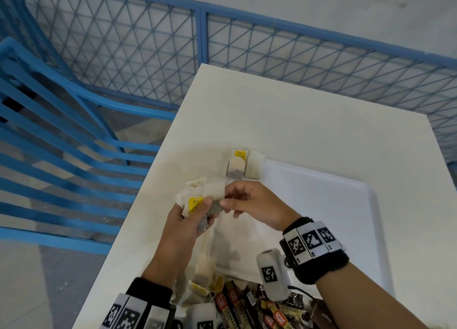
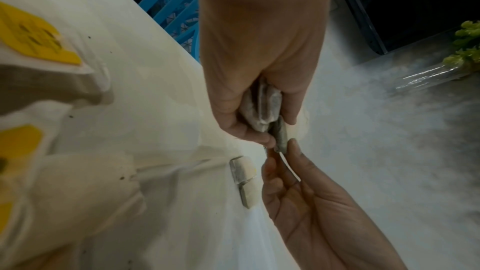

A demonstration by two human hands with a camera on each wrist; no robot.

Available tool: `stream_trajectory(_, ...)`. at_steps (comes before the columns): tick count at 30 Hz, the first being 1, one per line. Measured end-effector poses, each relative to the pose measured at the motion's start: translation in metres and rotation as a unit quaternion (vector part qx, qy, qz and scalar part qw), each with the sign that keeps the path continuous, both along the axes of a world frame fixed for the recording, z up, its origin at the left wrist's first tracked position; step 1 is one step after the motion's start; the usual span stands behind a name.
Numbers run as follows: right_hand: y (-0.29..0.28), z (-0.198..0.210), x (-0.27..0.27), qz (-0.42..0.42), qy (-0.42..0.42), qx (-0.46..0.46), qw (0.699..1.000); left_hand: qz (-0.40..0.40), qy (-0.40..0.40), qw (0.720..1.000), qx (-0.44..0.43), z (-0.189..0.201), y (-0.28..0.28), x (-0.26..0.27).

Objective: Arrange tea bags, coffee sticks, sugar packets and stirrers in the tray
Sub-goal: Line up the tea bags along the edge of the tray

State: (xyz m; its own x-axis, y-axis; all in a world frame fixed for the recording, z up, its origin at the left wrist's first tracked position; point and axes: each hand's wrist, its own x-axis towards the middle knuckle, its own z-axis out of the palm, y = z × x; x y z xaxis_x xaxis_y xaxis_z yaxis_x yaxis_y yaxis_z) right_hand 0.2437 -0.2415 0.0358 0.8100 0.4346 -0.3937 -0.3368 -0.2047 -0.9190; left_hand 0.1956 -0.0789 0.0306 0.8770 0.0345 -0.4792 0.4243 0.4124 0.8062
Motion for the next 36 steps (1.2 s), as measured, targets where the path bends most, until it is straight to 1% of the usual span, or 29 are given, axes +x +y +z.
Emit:
stream_trajectory(3, -0.001, -0.005, -0.003, -0.04, 0.029, 0.035, 0.998, 0.002, 0.008, 1.0, -0.011, -0.001, 0.0, 0.0)
stream_trajectory(6, -0.006, -0.011, -0.004, -0.075, 0.061, 0.071, 0.993, 0.032, 0.035, 0.998, -0.046, -0.004, 0.005, -0.001)
stream_trajectory(8, -0.011, -0.017, -0.003, -0.127, 0.078, 0.075, 0.986, 0.047, 0.051, 0.996, -0.058, -0.005, 0.009, -0.002)
stream_trajectory(11, -0.016, -0.026, 0.004, -0.209, 0.076, 0.034, 0.974, 0.048, 0.058, 0.995, -0.07, -0.006, 0.013, -0.003)
stream_trajectory(15, -0.019, -0.039, 0.018, -0.265, 0.04, -0.066, 0.961, 0.021, 0.045, 0.996, -0.079, -0.004, 0.012, -0.003)
stream_trajectory(23, -0.008, -0.058, 0.033, -0.292, -0.028, -0.145, 0.945, 0.015, 0.043, 0.997, -0.07, -0.005, 0.008, -0.001)
stream_trajectory(27, -0.006, -0.065, 0.032, -0.285, -0.044, -0.173, 0.942, 0.017, 0.042, 0.997, -0.061, -0.005, 0.007, -0.002)
stream_trajectory(31, -0.003, -0.065, 0.033, -0.281, -0.064, -0.198, 0.937, 0.007, 0.044, 0.998, -0.033, -0.007, 0.005, -0.003)
stream_trajectory(34, -0.001, -0.064, 0.034, -0.286, -0.068, -0.203, 0.934, -0.004, 0.036, 0.999, -0.015, -0.008, 0.004, -0.003)
stream_trajectory(36, -0.001, -0.062, 0.033, -0.292, -0.067, -0.203, 0.932, -0.003, 0.033, 0.999, -0.021, -0.007, 0.004, -0.003)
